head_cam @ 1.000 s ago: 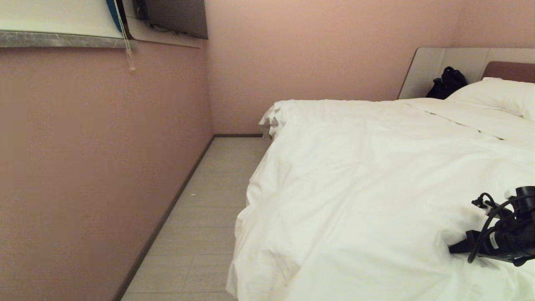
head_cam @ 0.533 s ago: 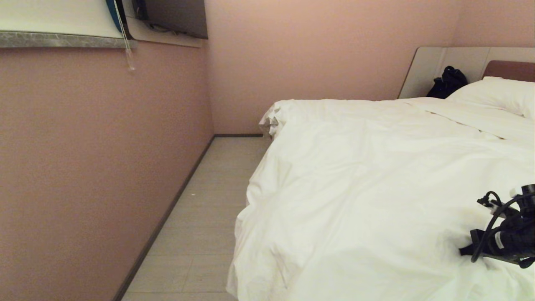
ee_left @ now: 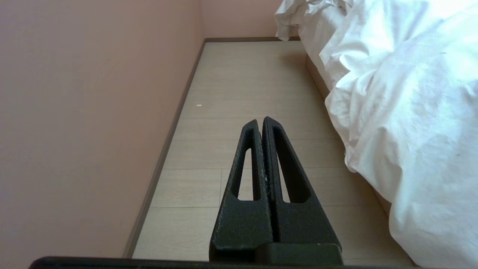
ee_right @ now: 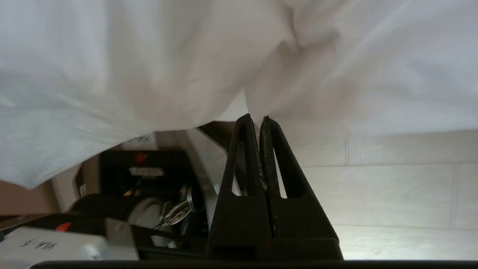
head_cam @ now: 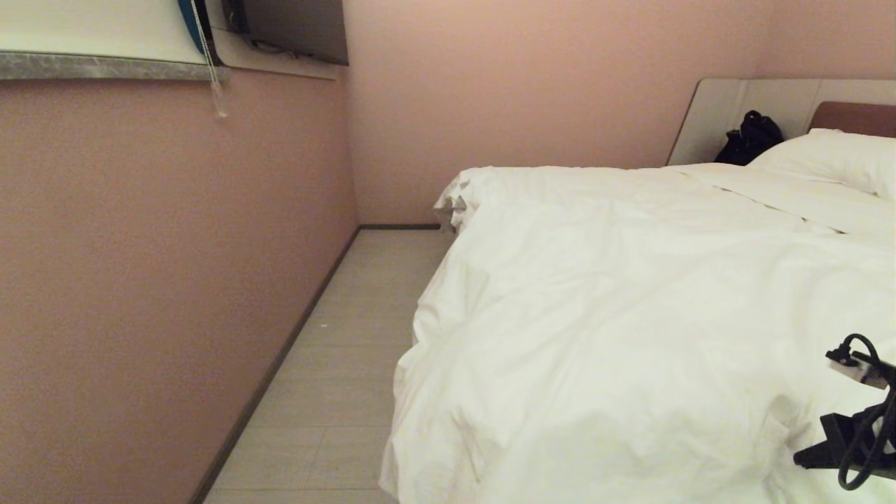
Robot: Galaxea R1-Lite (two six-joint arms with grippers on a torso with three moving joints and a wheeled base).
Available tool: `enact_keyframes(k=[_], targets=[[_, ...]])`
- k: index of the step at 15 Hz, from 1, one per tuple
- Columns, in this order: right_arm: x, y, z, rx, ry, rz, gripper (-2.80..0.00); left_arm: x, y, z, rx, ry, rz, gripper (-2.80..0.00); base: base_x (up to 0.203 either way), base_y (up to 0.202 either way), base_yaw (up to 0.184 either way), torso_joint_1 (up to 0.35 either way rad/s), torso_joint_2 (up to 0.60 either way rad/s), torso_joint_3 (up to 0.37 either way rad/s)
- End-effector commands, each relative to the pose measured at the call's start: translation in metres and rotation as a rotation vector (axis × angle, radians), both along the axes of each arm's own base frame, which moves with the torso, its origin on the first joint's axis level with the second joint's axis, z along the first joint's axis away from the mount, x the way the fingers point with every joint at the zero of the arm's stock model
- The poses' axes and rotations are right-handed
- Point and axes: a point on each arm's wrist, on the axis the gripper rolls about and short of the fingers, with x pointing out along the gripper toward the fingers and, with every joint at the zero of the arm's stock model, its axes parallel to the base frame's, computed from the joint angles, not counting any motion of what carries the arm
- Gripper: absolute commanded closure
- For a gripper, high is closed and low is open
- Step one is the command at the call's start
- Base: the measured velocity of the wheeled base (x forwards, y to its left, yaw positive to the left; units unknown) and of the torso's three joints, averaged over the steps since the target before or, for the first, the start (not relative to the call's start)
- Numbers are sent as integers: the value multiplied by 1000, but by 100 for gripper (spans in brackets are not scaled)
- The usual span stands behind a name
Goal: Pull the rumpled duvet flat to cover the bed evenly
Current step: Flatten the corners of the folded blanket
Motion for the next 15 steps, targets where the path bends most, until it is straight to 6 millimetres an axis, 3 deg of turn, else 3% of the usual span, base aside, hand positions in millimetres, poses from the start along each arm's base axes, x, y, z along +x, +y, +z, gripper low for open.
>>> enact_keyframes(k=[1, 6, 9, 13, 15], targets=[[-27, 11, 7, 18, 74, 9, 0, 0, 0, 0, -1, 0, 0, 0, 0, 0, 0, 0, 0, 0], [-29, 11, 5, 18, 98, 8, 0, 0, 0, 0, -1, 0, 0, 0, 0, 0, 0, 0, 0, 0], [-26, 13, 20, 11, 17, 23, 0, 0, 0, 0, -1, 0, 0, 0, 0, 0, 0, 0, 0, 0], [4, 19, 59, 40, -137, 39, 0, 0, 0, 0, -1, 0, 0, 0, 0, 0, 0, 0, 0, 0], [35, 23, 64, 75, -131, 0, 0, 0, 0, 0, -1, 0, 0, 0, 0, 0, 0, 0, 0, 0]])
